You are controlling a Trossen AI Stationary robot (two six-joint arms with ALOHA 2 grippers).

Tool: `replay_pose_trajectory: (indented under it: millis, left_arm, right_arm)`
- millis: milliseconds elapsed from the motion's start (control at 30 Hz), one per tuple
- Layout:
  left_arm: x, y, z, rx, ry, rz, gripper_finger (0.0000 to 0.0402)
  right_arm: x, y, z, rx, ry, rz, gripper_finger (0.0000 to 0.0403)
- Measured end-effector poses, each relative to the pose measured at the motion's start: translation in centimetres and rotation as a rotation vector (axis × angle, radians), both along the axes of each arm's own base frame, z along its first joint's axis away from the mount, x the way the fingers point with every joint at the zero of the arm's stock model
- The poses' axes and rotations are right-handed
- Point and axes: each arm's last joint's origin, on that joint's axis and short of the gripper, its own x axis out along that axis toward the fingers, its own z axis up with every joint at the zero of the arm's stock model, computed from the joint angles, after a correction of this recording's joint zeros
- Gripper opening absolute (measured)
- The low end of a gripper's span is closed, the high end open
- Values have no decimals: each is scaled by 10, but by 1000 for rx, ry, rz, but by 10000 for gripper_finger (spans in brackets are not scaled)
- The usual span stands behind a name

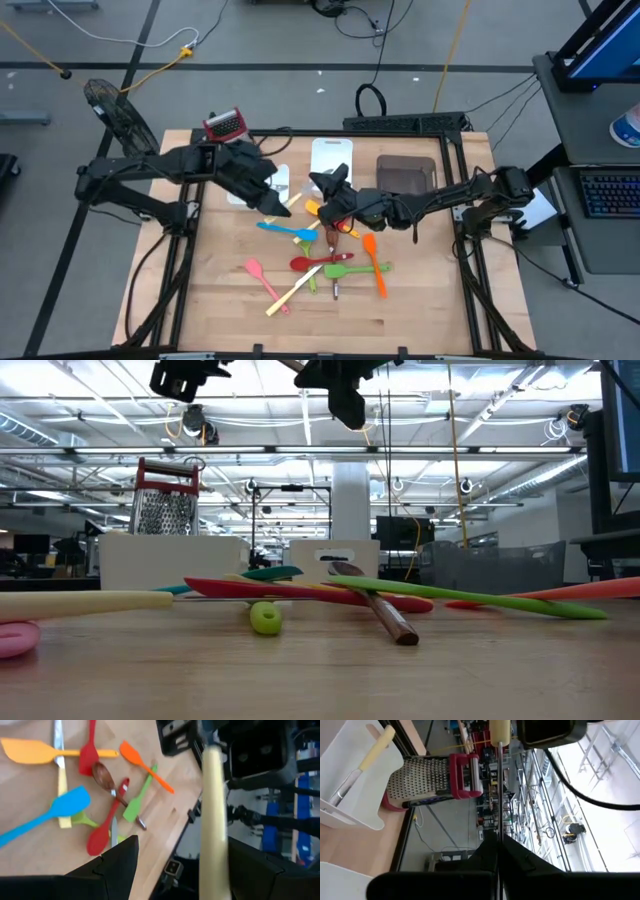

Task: Pick & Place Kitchen Items
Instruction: Put the yellow knife into the left white bin

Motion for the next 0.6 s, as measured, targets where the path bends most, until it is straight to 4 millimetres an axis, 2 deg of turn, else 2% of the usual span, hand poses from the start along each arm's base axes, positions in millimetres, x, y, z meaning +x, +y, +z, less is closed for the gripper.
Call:
replay_pose_trajectory:
  millis: [67,167,467,600]
  left_arm:
    - [3,0,-2,-31,8,-31,264]
    - [3,0,-3,-63,16,-54,226]
    - [0,8,2,-112,-30,-78,43]
    - [0,11,2,-122,-34,-85,42]
  right_arm:
    - [0,0,0,4,1,-3,0]
    - [0,0,0,6,-2,-21,0]
    - [0,0,0,8,-5,-22,1]
    - [0,0,0,11,-7,-21,1]
